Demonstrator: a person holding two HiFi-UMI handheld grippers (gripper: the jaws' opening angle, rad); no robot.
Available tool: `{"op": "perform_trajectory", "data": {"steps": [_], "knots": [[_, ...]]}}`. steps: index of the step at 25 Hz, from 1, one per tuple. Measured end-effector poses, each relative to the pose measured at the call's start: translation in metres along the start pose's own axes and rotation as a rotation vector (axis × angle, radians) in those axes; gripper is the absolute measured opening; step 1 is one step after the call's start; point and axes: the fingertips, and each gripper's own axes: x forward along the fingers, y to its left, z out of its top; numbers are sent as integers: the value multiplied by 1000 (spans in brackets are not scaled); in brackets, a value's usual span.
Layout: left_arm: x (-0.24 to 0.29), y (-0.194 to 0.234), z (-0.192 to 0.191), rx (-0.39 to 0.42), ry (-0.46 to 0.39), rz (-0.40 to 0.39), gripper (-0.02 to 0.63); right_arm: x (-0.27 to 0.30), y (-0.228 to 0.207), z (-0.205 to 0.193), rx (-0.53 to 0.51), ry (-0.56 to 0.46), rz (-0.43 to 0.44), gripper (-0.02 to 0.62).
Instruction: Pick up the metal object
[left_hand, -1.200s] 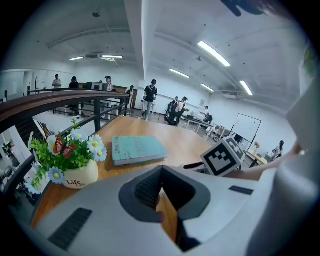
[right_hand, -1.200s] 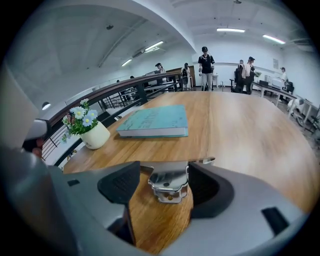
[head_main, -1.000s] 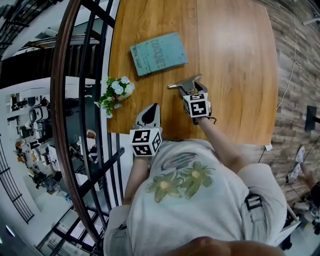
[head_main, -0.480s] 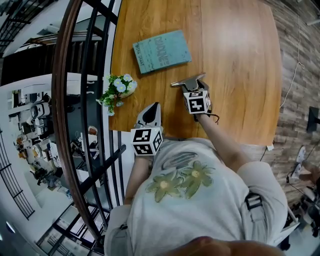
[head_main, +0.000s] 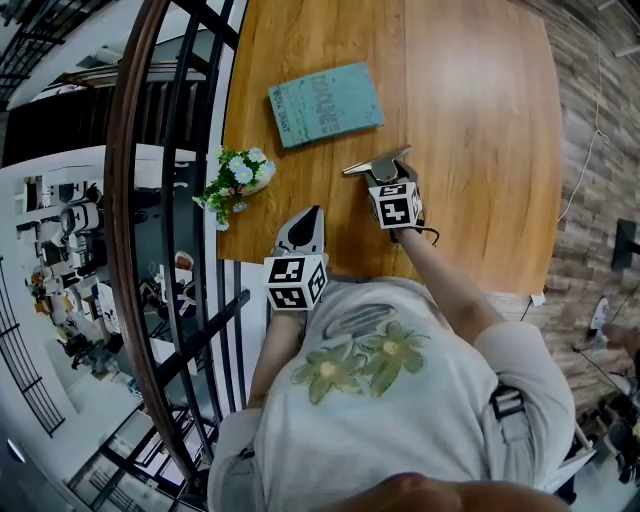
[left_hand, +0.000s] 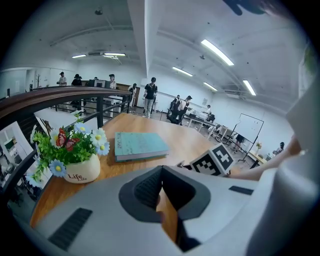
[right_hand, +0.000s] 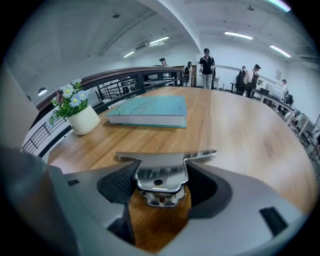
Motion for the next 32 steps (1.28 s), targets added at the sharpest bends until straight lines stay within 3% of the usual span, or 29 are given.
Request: {"op": "perform_trajectory", "data": {"steps": [15, 32], "knots": [[-5, 5, 4, 12, -11, 21, 15, -10, -8, 0, -63, 15, 58, 293], [-15, 8, 5, 8, -46, 41, 15, -40, -2, 11, -137, -52, 139, 293]]}}
